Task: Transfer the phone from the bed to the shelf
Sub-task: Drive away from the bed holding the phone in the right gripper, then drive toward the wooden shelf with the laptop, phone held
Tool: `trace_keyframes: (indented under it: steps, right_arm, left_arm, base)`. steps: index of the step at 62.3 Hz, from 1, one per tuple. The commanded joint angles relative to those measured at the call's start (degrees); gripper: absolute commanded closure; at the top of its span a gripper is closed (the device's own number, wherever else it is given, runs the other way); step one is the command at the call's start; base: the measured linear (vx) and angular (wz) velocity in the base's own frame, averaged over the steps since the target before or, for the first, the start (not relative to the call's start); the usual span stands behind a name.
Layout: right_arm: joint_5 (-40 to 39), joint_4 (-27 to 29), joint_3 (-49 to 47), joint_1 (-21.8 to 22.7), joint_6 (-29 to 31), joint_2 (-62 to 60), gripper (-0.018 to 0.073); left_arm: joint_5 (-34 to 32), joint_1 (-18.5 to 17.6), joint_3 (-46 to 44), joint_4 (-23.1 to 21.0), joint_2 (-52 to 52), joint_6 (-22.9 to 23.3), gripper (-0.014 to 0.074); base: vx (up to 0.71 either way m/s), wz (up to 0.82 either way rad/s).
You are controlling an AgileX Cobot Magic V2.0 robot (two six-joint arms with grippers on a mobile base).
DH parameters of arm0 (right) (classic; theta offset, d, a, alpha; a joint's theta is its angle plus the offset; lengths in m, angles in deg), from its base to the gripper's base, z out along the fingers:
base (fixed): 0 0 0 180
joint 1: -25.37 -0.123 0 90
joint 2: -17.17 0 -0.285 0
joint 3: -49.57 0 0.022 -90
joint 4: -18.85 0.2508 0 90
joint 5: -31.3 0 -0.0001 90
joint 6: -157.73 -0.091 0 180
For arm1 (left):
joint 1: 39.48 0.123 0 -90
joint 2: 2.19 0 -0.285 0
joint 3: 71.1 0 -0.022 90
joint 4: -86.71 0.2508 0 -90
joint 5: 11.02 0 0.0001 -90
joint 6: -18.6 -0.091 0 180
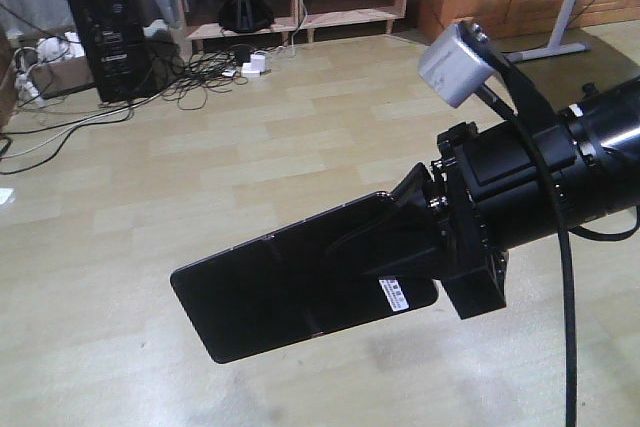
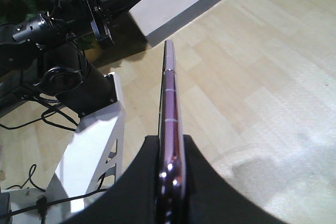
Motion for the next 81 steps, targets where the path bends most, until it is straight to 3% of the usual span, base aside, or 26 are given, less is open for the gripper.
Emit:
trace_keyframes:
  steps: [1,81]
  right_arm:
    - [3.0,4.5,-1.6,0.1,0.2,-1.8,0.0561]
    - [3.0,4.5,-1.6,0.1,0.2,-1.8,0.0561]
  left_arm:
    - [-4.3,0.0,0.4,-0.5,-0.4,0.0,0.0595]
    - [-4.3,0.0,0.4,-0.5,-0.4,0.0,0.0595]
  base:
    - [0.41,-0.17]
    - [0.42,-0.14]
